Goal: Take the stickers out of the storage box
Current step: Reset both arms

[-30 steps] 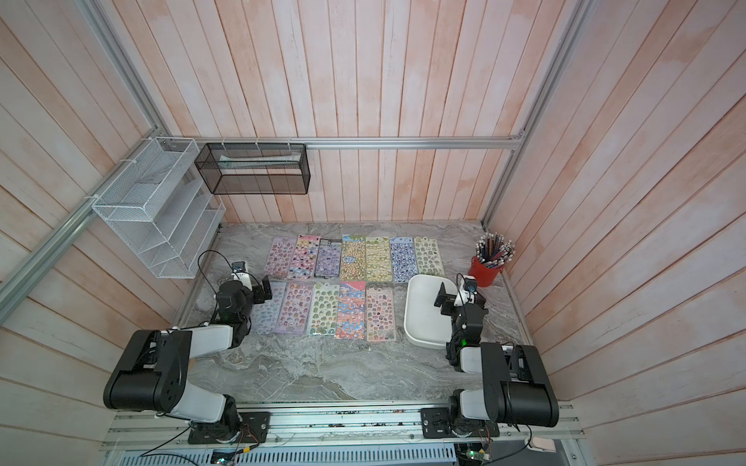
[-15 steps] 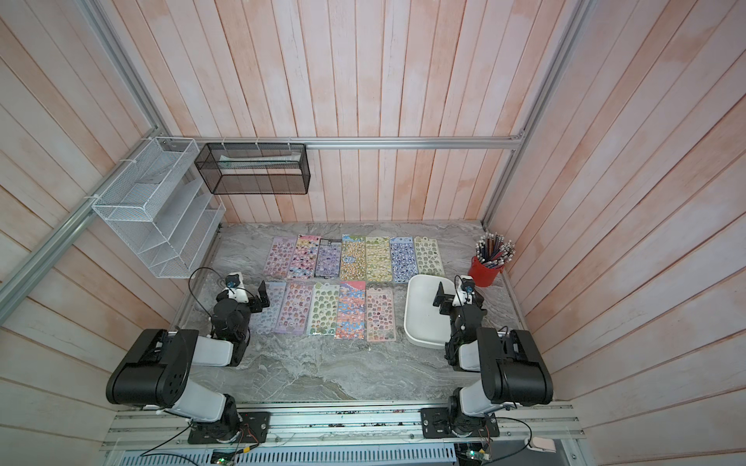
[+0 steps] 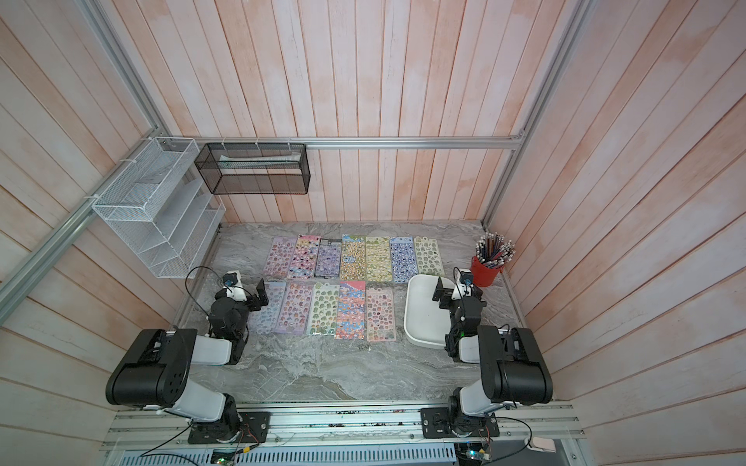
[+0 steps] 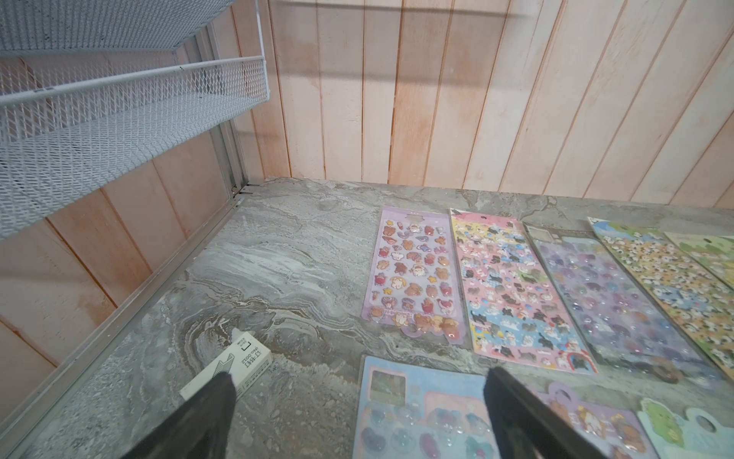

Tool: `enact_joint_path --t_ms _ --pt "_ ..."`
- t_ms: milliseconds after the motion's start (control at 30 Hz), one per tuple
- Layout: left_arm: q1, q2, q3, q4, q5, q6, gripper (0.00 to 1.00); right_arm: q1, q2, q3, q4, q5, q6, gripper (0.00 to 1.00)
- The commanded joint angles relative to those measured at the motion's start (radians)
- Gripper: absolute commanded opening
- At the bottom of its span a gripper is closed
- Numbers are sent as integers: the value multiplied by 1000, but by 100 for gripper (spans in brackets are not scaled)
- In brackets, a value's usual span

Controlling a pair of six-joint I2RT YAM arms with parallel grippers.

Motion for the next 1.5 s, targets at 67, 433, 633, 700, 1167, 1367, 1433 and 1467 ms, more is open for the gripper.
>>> enact_joint_path --t_ms 67,433,633,700,1167,1367,1433,1467 --pt "3 5 12 14 18 -8 100 0 7 7 -15 -5 -13 98" --pt "3 -10 -198 387 -62 -44 100 0 -9 -215 372 -4 -15 98" --pt "3 -14 -33 90 -67 -48 100 0 -4 -18 6 10 -8 98" --pt "-9 1 -9 47 -70 -26 100 2 -3 -41 57 -6 -14 98" --pt "-7 3 2 30 -80 -32 100 -5 10 2 -2 -60 -24 98" --pt "-2 -16 -75 146 -114 -47 100 -4 -1 -34 52 -49 -22 98" --pt "22 -26 -150 273 -73 -86 100 -3 -8 -70 107 -37 -19 98" --pt "25 -19 -154 294 -69 -85 100 -3 -10 -77 119 -39 -19 98"
